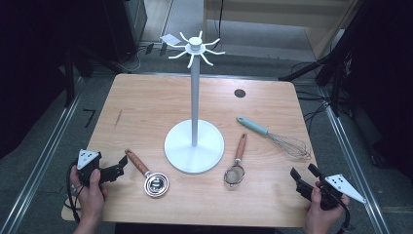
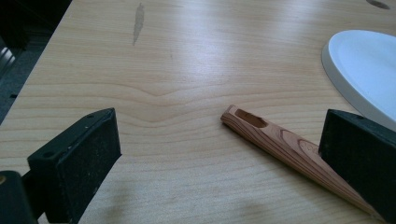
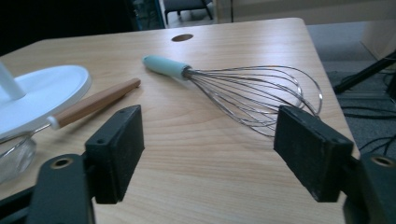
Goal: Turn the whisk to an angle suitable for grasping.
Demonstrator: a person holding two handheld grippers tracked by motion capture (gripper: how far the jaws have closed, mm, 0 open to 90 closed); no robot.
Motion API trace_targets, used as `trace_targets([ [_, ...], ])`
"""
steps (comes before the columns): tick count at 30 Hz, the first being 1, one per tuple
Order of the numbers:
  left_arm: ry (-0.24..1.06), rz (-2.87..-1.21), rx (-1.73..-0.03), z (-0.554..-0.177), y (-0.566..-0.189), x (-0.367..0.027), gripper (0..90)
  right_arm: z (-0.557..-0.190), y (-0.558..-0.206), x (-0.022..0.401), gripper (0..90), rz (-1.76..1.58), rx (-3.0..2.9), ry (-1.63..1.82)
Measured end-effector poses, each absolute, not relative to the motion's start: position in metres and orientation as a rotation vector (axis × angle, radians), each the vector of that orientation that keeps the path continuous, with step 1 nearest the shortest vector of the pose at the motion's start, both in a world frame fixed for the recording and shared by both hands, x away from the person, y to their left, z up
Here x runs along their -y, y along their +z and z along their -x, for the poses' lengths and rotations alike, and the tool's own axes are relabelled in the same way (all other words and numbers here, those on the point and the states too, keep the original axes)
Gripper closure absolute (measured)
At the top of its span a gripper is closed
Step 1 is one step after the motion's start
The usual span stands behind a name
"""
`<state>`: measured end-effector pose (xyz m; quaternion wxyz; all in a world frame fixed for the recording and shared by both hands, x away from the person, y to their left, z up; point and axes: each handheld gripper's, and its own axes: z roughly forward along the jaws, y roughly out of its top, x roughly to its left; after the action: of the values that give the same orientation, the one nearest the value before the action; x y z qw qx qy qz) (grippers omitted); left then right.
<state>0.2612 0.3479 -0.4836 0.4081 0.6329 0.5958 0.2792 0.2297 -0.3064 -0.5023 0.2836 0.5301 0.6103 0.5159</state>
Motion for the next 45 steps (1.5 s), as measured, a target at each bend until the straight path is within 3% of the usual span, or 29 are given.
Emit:
trace_targets([
  [2, 0.704, -1.595, -1.499, -0.261, -0.484, -0.348, 0.0, -0.23, -0.501, 0.305, 28.2, -1.403, -1.654, 1.356],
  [4, 0.704, -1.598, -1.498, -0.261, -0.484, -0.348, 0.0, -0.23, -0.496, 0.302, 36.5, -1.359, -1.709, 1.34],
  [15, 0.703, -1.596, -1.498, -0.259, -0.483, -0.348, 0.0, -0.244, -0.484, 0.293, 36.5, -1.316, -1.908, 1.243],
  [19, 0.703, -1.597, -1.498, -0.259, -0.483, -0.348, 0.0, -0.253, -0.477, 0.291, 32.6, -1.339, -2.053, 1.244],
  [25, 0.702, -1.596, -1.497, -0.259, -0.484, -0.348, 0.0, -0.272, -0.474, 0.28, 18.4, -1.344, -2.198, 1.107],
  [26, 0.701, -1.597, -1.496, -0.259, -0.483, -0.348, 0.0, -0.275, -0.474, 0.278, 21.3, -1.332, -2.213, 1.085],
  [27, 0.702, -1.596, -1.497, -0.259, -0.483, -0.348, 0.0, -0.279, -0.474, 0.274, 29.7, -1.33, -2.235, 1.06],
  [29, 0.702, -1.598, -1.497, -0.259, -0.483, -0.348, 0.0, -0.281, -0.472, 0.271, 32.9, -1.31, -2.249, 1.046],
  [45, 0.698, -1.61, -1.493, -0.26, -0.483, -0.348, 0.0, -0.308, -0.448, 0.256, 30.7, -1.105, -2.377, 0.909],
])
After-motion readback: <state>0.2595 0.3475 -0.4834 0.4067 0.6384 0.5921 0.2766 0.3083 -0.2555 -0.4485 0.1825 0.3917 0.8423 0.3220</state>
